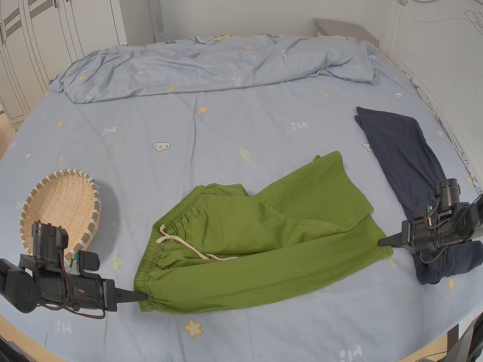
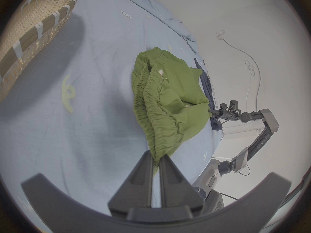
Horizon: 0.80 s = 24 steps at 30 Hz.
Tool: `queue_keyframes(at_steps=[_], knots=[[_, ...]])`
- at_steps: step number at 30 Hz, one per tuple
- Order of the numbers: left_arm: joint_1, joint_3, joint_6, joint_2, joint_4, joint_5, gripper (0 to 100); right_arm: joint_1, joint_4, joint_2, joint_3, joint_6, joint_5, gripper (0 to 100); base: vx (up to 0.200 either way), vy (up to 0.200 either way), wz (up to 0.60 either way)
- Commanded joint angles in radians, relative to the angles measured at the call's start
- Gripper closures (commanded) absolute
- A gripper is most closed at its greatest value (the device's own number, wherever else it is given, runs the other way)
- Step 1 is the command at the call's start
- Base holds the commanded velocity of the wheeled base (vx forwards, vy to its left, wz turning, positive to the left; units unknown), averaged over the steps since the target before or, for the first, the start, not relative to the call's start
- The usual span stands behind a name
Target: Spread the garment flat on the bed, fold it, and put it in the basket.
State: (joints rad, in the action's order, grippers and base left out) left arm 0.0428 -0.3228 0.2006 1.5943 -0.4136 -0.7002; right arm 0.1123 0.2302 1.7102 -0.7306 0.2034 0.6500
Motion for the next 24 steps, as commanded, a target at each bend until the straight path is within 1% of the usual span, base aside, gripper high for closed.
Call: queue_keyframes(at_steps=[1,4,6,7,8,9,10,11,12,13,14,17,18,20,21,22,24], knots=[[-0.017,-0.007,0.002,-0.004,0.001,0.001,100,0.001,-0.011,-0.021,-0.003,-0.001,0.000,100,0.000,0.000,0.00],[-0.035,-0.013,0.010,-0.030,0.019,0.002,100,-0.016,-0.071,-0.081,-0.010,-0.007,-0.012,100,0.000,0.000,0.00],[-0.055,-0.019,0.010,-0.071,0.070,0.011,100,-0.036,-0.155,-0.139,-0.030,-0.015,-0.024,100,0.000,0.000,0.00],[-0.055,-0.019,0.010,-0.071,0.070,0.011,100,-0.036,-0.155,-0.139,-0.030,-0.015,-0.024,100,0.000,0.000,0.00],[-0.081,-0.047,0.010,-0.131,0.162,0.015,100,-0.054,-0.278,-0.202,-0.058,-0.019,-0.059,100,0.000,0.000,0.00],[-0.090,-0.064,0.010,-0.154,0.210,0.015,100,-0.069,-0.318,-0.225,-0.064,-0.022,-0.082,100,0.000,0.000,0.00],[-0.100,-0.085,0.010,-0.180,0.274,0.015,100,-0.091,-0.351,-0.248,-0.062,-0.029,-0.119,100,0.000,0.000,0.00],[-0.109,-0.110,0.005,-0.212,0.361,0.015,100,-0.115,-0.365,-0.270,-0.050,-0.038,-0.170,100,0.000,0.000,0.00],[-0.110,-0.116,0.000,-0.224,0.397,0.015,100,-0.128,-0.365,-0.277,-0.041,-0.042,-0.194,100,0.000,0.000,0.00],[-0.118,-0.127,-0.009,-0.244,0.457,0.018,100,-0.155,-0.364,-0.291,-0.016,-0.044,-0.237,100,0.000,0.000,0.00],[-0.121,-0.127,-0.018,-0.252,0.480,0.018,100,-0.171,-0.364,-0.297,-0.001,-0.042,-0.253,100,0.000,0.000,0.00],[-0.121,-0.127,-0.018,-0.252,0.480,0.018,100,-0.171,-0.364,-0.297,-0.001,-0.042,-0.253,100,0.000,0.000,0.00],[-0.170,-0.121,-0.089,-0.270,0.544,0.022,100,-0.232,-0.362,-0.327,0.094,-0.035,-0.263,100,0.000,0.000,0.00],[-0.196,-0.117,-0.127,-0.270,0.572,0.022,100,-0.244,-0.358,-0.342,0.140,-0.033,-0.263,100,0.000,0.000,0.00],[-0.219,-0.114,-0.165,-0.266,0.601,0.022,100,-0.253,-0.341,-0.356,0.186,-0.033,-0.263,100,0.000,0.000,0.00],[-0.227,-0.113,-0.176,-0.266,0.607,0.022,100,-0.253,-0.330,-0.359,0.203,-0.032,-0.263,100,0.000,0.000,0.00],[-0.241,-0.096,-0.205,-0.263,0.619,0.024,100,-0.255,-0.272,-0.366,0.264,-0.032,-0.263,100,0.000,0.000,0.00]])
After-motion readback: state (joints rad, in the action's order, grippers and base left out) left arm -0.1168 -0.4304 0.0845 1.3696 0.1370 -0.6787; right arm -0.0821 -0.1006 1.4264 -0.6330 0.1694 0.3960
